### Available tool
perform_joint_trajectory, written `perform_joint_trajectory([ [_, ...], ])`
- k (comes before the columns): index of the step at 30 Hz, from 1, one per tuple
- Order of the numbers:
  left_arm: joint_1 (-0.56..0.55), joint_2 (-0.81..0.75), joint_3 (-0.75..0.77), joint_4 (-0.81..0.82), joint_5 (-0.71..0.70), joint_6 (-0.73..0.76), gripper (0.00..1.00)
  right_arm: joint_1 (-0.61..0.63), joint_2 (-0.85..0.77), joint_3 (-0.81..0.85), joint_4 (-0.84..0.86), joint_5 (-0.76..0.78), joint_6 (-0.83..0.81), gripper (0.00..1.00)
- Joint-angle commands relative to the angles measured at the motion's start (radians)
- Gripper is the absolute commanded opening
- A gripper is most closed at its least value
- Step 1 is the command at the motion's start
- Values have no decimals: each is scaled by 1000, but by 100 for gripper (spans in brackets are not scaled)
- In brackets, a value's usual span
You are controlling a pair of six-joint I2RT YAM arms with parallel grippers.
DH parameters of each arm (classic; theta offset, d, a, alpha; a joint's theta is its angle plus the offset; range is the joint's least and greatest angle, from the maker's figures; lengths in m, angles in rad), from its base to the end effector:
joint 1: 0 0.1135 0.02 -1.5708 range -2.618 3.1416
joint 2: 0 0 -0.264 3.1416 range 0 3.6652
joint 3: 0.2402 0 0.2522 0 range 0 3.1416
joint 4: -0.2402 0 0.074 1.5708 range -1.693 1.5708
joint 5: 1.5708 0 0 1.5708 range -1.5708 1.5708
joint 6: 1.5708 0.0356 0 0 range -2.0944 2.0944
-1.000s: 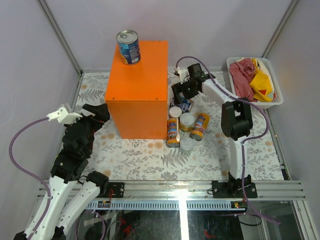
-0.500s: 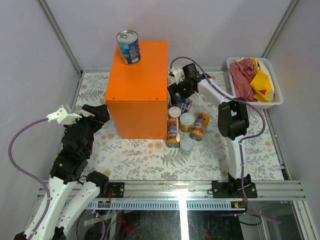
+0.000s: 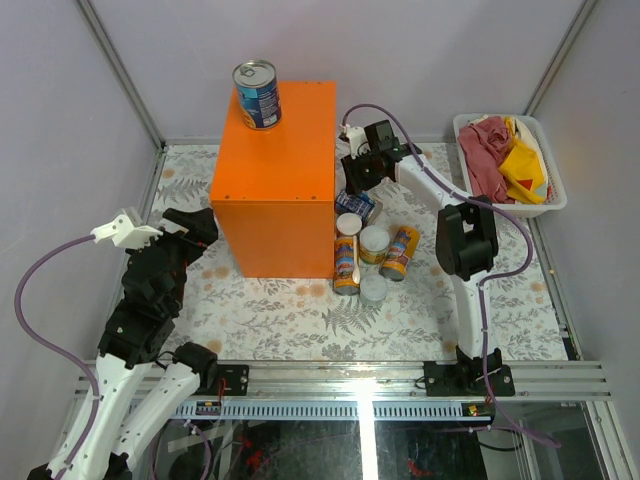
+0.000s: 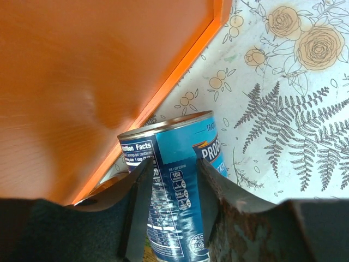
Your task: Place and organize the canned foods onto the counter
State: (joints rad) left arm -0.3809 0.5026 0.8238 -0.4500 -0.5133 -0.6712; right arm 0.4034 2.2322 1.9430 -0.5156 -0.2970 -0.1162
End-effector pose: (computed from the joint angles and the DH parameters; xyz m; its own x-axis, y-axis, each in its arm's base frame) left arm 0.1052 -0.0233 0.3614 -0.0136 -0.5781 -0.8158 -0.1746 0.8047 -0.5674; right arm 0.4640 0.2094 0.2316 -0.5932 -0.3737 -0.7130 -0.6350 0.7616 0.1291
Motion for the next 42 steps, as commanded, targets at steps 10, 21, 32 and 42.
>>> perform_joint_trajectory([
  [10, -4, -5, 44, -4, -27, 45, 91, -31, -61, -83, 9, 183, 222, 37],
  [21, -5, -9, 35, -17, -33, 16, 91, -36, -76, -110, -29, 275, 309, 43],
  [32, -3, 17, 29, -5, -26, -13, 91, -32, -132, -53, -30, 180, 152, 83],
  [42, -4, 23, 20, 10, -9, -16, 91, -2, -145, -76, -32, 42, 108, 89],
])
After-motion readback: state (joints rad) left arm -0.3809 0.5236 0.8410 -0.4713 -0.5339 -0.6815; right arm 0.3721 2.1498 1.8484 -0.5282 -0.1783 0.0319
